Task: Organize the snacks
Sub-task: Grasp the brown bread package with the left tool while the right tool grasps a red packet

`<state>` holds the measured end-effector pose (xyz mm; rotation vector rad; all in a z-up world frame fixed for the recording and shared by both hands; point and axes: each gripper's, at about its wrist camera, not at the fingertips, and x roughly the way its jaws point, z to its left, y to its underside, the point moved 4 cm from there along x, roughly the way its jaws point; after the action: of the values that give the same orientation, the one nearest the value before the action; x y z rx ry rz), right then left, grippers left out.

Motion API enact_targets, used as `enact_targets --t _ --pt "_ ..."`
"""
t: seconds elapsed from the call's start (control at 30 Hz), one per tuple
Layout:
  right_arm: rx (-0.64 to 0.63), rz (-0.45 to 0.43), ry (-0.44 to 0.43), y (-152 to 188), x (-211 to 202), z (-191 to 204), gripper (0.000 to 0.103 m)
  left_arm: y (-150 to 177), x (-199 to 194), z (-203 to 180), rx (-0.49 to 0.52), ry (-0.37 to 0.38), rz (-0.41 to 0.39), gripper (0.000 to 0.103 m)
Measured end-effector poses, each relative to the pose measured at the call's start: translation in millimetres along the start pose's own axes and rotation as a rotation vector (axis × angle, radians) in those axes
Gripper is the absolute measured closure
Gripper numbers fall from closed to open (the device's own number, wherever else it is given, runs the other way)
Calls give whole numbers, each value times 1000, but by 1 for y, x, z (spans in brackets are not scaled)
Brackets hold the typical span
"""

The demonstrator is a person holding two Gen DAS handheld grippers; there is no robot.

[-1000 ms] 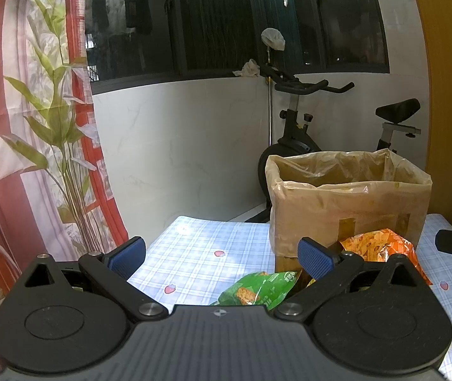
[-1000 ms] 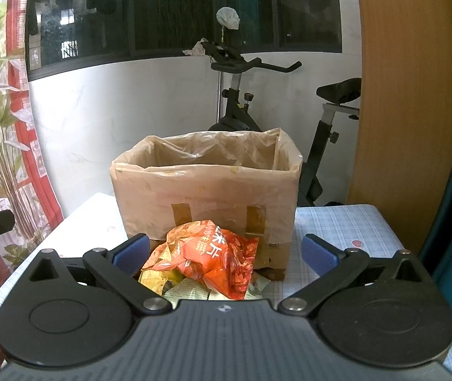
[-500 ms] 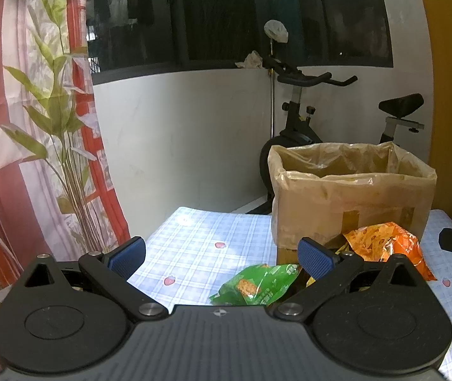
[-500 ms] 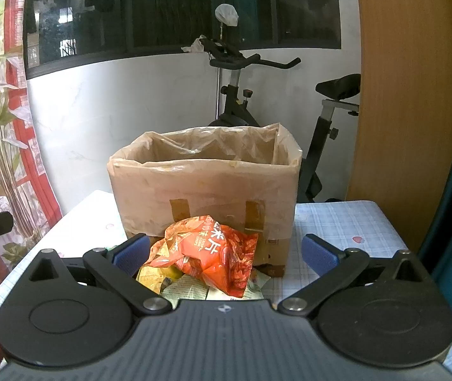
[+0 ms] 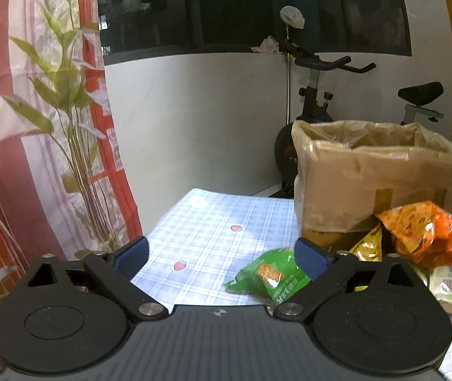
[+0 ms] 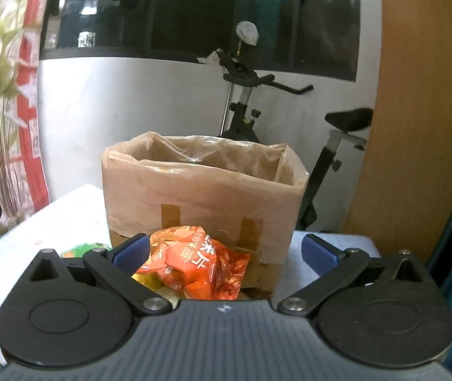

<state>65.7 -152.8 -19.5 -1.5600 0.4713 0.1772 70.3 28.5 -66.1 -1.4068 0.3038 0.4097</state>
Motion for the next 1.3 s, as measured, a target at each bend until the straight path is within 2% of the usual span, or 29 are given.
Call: enact_targets --t 0.23,0.37,0.5,0.67,0.87,1.0,1.13,1.3 --pt "96 44 -138 23 22 -4 0 38 27 -12 0 82 103 11" --pt "34 26 -95 37 24 2 0 48 30 -16 3 94 115 10" --pt "-10 45 -63 49 28 7 0 49 30 -22 2 105 107 8" --pt "116 90 -156 65 36 -6 0 50 33 -23 -47 152 110 7" --pt "130 111 -129 82 40 -12 0 57 38 -39 26 126 109 7" --pt "74 139 -121 93 42 -4 0 65 45 -53 95 113 147 8" --pt "-1 161 -94 104 46 6 0 72 47 -56 87 178 180 8" --pt "60 193 -125 119 53 0 1 86 52 -67 77 251 243 9"
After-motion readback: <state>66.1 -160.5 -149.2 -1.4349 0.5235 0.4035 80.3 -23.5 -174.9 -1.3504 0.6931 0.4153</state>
